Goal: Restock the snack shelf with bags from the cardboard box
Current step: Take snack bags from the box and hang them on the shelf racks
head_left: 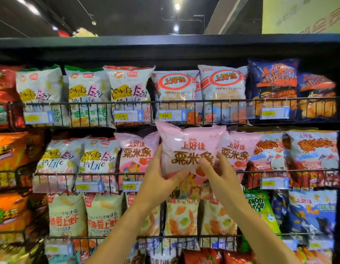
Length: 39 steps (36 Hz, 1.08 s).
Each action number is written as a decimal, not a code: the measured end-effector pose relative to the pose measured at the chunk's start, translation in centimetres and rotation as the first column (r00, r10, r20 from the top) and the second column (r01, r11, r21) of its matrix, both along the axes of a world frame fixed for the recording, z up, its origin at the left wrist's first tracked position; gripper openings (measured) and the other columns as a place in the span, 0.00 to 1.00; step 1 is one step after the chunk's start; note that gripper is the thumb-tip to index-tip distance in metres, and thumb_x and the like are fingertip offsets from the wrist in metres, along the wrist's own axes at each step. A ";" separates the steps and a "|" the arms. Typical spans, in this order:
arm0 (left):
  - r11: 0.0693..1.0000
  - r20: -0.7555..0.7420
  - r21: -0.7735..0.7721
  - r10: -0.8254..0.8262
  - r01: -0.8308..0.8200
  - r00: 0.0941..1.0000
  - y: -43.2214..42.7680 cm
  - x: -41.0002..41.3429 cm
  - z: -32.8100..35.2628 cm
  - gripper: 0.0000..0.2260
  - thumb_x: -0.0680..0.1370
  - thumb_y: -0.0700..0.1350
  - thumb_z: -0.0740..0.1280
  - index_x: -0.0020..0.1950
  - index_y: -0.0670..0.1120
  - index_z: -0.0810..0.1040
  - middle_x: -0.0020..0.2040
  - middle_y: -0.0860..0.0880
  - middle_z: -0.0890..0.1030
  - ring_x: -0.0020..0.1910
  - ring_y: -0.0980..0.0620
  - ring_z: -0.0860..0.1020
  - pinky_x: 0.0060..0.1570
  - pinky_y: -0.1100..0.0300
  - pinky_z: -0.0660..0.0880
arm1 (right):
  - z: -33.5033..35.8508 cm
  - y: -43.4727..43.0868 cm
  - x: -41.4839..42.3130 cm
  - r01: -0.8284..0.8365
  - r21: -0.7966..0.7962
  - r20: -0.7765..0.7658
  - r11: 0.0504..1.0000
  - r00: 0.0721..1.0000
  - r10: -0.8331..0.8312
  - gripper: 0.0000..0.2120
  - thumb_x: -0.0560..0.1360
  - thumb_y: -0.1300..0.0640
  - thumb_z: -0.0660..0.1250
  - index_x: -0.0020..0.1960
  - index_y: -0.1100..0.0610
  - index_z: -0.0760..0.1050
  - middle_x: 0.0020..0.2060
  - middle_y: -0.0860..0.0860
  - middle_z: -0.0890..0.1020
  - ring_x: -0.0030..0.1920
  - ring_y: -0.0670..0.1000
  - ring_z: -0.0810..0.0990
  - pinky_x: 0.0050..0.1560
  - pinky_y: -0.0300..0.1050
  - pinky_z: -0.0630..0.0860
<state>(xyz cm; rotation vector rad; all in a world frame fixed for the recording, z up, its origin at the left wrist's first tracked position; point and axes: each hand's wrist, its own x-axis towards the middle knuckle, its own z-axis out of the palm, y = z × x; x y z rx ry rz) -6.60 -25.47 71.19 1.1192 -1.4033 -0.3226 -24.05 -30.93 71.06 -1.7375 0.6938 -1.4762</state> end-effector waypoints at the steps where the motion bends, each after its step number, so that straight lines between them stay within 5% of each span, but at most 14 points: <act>1: 1.000 0.027 -0.017 0.017 -0.017 0.999 -0.2 0.1 0.8 0.44 0.64 0.67 0.77 0.74 0.70 0.58 0.70 0.60 0.73 0.67 0.57 0.76 0.61 0.55 0.79 | 0.7 -0.4 0.1 0.000 -0.031 0.006 1.000 1.000 0.000 0.08 0.78 0.48 0.68 0.53 0.38 0.71 0.42 0.39 0.81 0.43 0.34 0.82 0.39 0.31 0.77; 5: 0.994 0.083 -0.048 0.100 -0.096 0.992 -1.5 0.4 3.4 0.44 0.67 0.63 0.78 0.76 0.66 0.57 0.72 0.60 0.69 0.70 0.55 0.72 0.65 0.47 0.76 | 2.7 -2.3 0.8 -0.013 -0.124 0.046 0.992 0.999 0.019 0.16 0.78 0.50 0.69 0.65 0.46 0.72 0.50 0.42 0.84 0.52 0.45 0.84 0.52 0.53 0.82; 10: 0.984 0.123 -0.092 0.163 -0.152 0.979 -3.1 0.7 4.4 0.44 0.72 0.55 0.77 0.80 0.61 0.52 0.72 0.65 0.64 0.72 0.59 0.66 0.70 0.54 0.69 | 3.6 -4.4 1.4 -0.002 -0.244 0.057 0.970 0.998 0.016 0.17 0.79 0.51 0.69 0.66 0.46 0.70 0.54 0.46 0.83 0.55 0.51 0.84 0.53 0.63 0.80; 12: 0.982 0.119 -0.107 0.167 -0.155 0.979 -3.9 0.9 4.2 0.43 0.72 0.54 0.77 0.78 0.64 0.53 0.67 0.75 0.61 0.70 0.65 0.65 0.67 0.64 0.68 | 3.5 -5.4 1.6 -0.011 -0.259 0.057 0.966 0.998 0.027 0.19 0.79 0.52 0.69 0.67 0.45 0.70 0.57 0.47 0.82 0.57 0.53 0.83 0.54 0.66 0.79; 15: 0.982 0.111 -0.120 0.159 -0.146 0.981 -4.9 1.3 3.8 0.40 0.73 0.53 0.77 0.74 0.68 0.54 0.63 0.80 0.62 0.67 0.70 0.66 0.60 0.76 0.66 | 3.4 -6.3 1.9 -0.016 -0.272 0.058 0.962 0.998 0.033 0.21 0.79 0.57 0.69 0.69 0.47 0.68 0.59 0.45 0.82 0.60 0.49 0.81 0.58 0.63 0.78; 20: 0.987 0.102 -0.106 0.130 -0.119 0.986 -6.6 2.0 2.9 0.36 0.76 0.60 0.71 0.78 0.62 0.55 0.75 0.62 0.68 0.73 0.60 0.67 0.72 0.49 0.69 | 2.5 -8.0 2.8 -0.025 -0.233 0.037 0.972 0.999 0.035 0.24 0.78 0.58 0.70 0.71 0.50 0.67 0.60 0.45 0.82 0.61 0.46 0.81 0.63 0.57 0.77; 24: 0.990 0.117 -0.097 0.117 -0.106 0.986 -7.4 2.2 2.2 0.32 0.79 0.59 0.66 0.79 0.60 0.55 0.75 0.63 0.66 0.75 0.62 0.65 0.73 0.51 0.67 | 1.7 -9.3 3.5 -0.029 -0.212 0.017 0.977 0.999 0.033 0.24 0.78 0.58 0.70 0.70 0.47 0.66 0.59 0.44 0.82 0.61 0.44 0.80 0.63 0.51 0.78; 29: 0.993 0.121 -0.038 0.113 -0.109 0.986 -8.1 3.0 1.0 0.29 0.81 0.59 0.62 0.79 0.59 0.54 0.74 0.61 0.67 0.73 0.66 0.66 0.74 0.57 0.66 | 0.7 -10.0 4.2 0.001 -0.222 -0.062 0.975 0.998 -0.015 0.23 0.79 0.59 0.69 0.63 0.35 0.65 0.56 0.37 0.81 0.57 0.35 0.79 0.55 0.31 0.75; 34: 0.982 0.168 0.029 0.180 -0.187 0.969 -9.1 3.5 1.1 0.24 0.82 0.59 0.59 0.75 0.50 0.60 0.66 0.39 0.74 0.64 0.44 0.75 0.63 0.52 0.74 | 0.2 -11.6 5.2 0.011 -0.157 -0.168 0.988 0.985 -0.038 0.21 0.79 0.52 0.68 0.70 0.49 0.66 0.58 0.41 0.81 0.56 0.37 0.80 0.57 0.37 0.78; 39: 0.967 0.242 0.002 0.248 -0.257 0.938 -10.3 3.5 1.9 0.25 0.83 0.59 0.58 0.79 0.57 0.57 0.72 0.54 0.73 0.69 0.54 0.72 0.65 0.57 0.71 | 0.5 -13.0 5.8 0.092 -0.125 -0.233 0.988 0.965 -0.119 0.15 0.80 0.49 0.65 0.65 0.49 0.68 0.53 0.42 0.83 0.50 0.40 0.82 0.50 0.41 0.80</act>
